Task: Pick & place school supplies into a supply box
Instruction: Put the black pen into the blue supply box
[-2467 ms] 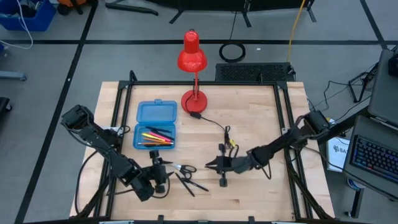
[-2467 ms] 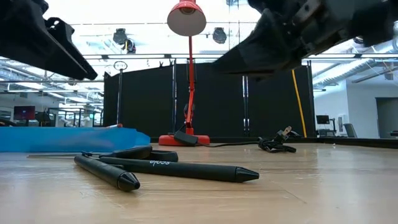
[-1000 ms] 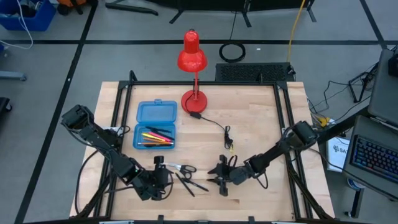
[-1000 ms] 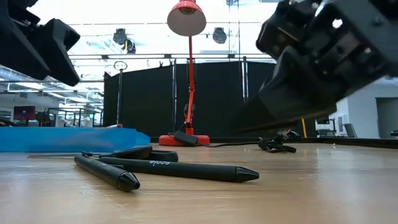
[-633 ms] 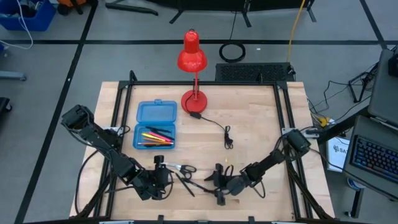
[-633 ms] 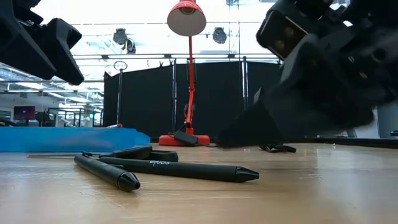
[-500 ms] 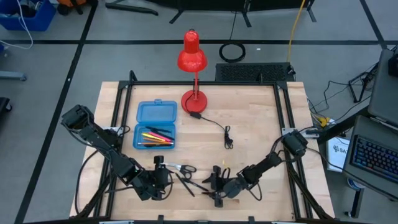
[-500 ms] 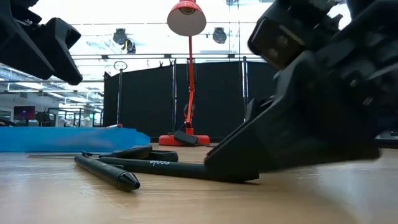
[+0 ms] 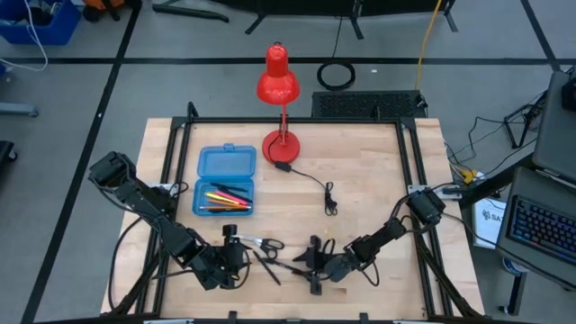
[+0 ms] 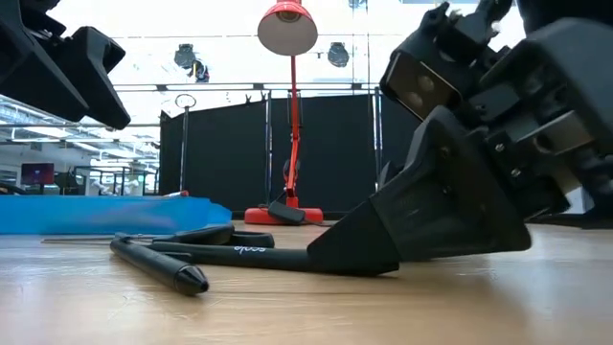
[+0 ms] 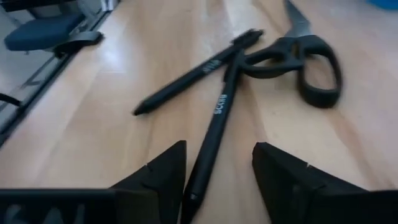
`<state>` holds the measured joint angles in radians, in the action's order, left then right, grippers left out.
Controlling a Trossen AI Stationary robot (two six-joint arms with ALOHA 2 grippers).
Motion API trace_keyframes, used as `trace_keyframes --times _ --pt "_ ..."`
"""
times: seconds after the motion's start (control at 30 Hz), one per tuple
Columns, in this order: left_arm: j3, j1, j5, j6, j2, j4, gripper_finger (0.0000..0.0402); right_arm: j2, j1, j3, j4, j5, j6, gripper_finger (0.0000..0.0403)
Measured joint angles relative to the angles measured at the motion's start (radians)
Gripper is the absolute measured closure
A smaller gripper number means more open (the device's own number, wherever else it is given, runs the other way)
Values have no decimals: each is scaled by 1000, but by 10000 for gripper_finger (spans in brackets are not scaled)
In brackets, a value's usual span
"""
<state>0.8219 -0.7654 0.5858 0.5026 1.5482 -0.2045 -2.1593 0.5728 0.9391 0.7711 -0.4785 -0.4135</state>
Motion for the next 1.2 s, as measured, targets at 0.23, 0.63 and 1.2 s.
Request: trace_keyframes --times 0.23,0.63,1.2 --pt "0 0 27 3 0 0 201 0 -5 -47 41 -49 10 255" --pt "0 0 43 -2 0 0 202 0 -37 -86 45 -32 -19 269" --pt "0 0 67 -3 0 -1 202 -14 -45 -85 113 22 41 285"
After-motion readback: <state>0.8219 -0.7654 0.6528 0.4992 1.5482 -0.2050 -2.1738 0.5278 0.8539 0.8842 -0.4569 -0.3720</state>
